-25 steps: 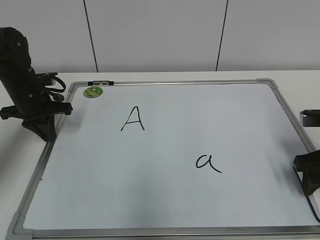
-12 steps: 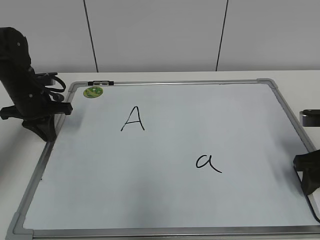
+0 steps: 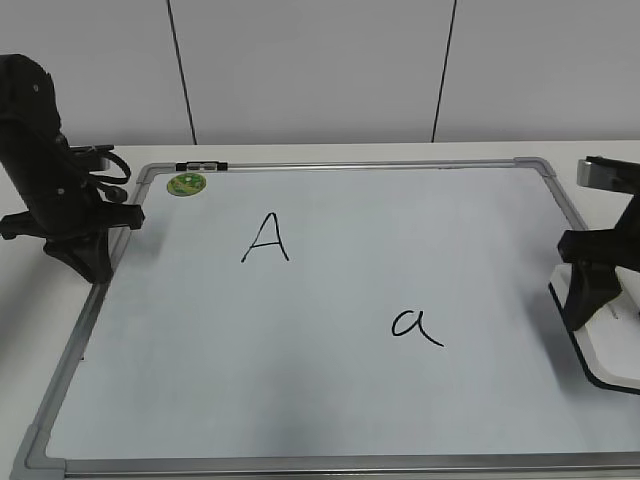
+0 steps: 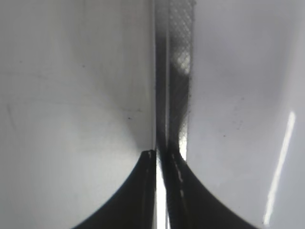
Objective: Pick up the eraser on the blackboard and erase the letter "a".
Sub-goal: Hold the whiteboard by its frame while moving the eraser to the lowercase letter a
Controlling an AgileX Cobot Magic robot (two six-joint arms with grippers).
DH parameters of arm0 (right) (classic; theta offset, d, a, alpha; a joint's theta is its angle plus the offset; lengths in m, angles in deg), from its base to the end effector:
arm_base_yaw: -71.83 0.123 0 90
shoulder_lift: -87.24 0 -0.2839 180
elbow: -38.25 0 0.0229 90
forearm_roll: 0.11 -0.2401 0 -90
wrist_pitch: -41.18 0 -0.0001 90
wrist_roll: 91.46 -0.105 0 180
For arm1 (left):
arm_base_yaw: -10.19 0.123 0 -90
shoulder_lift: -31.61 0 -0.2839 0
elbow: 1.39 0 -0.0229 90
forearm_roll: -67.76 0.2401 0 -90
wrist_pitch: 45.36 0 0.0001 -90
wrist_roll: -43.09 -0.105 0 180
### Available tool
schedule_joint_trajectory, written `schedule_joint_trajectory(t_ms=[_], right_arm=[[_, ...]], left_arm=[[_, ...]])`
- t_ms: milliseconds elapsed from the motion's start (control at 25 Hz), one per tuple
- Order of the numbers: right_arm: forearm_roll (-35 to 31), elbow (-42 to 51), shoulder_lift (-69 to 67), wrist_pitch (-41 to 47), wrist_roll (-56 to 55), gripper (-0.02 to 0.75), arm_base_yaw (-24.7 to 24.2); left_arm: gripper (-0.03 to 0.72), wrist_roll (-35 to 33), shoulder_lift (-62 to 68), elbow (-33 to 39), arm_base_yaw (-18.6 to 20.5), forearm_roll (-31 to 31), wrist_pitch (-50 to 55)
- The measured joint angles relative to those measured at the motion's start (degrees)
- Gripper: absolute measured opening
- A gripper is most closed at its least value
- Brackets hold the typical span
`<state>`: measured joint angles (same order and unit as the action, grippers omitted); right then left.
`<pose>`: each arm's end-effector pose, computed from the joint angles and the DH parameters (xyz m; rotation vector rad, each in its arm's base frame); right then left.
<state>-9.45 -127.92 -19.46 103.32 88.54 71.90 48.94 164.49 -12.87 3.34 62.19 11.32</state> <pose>0.2956 0.0154 0.1889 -0.1211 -3.0849 -0.2200 0.4097 -0.0578 0.1209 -0.0539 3.1141 -0.1329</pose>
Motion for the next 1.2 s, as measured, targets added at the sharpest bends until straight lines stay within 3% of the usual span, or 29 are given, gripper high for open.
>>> schedule_joint_trajectory(t_ms=[240,440,640,880,1200], right_arm=[[0.25,-5.88,-4.9,5.83,0.0,0.524,5.85],[4.79,-12.32,-9.73,6.29,-2.34,0.524,13.39],[5.16,-19.41,-13.67,6.32,-3.19,0.523,18.27],[5.64,-24.31,-18.12,6.7,-3.5,0.523,21.24],[6.23,-25.31,-21.76,6.7,-3.78,0.523,21.57]], left_arm=[[0.027,0.0,0.0,0.0,0.0,0.0,0.0],[0.027,0.0,0.0,0.0,0.0,-0.13,0.0],[0.027,0.0,0.0,0.0,0.0,-0.13,0.0],[0.027,0.0,0.0,0.0,0.0,-0.13,0.0],[0.027,0.0,0.0,0.0,0.0,-0.17,0.0]])
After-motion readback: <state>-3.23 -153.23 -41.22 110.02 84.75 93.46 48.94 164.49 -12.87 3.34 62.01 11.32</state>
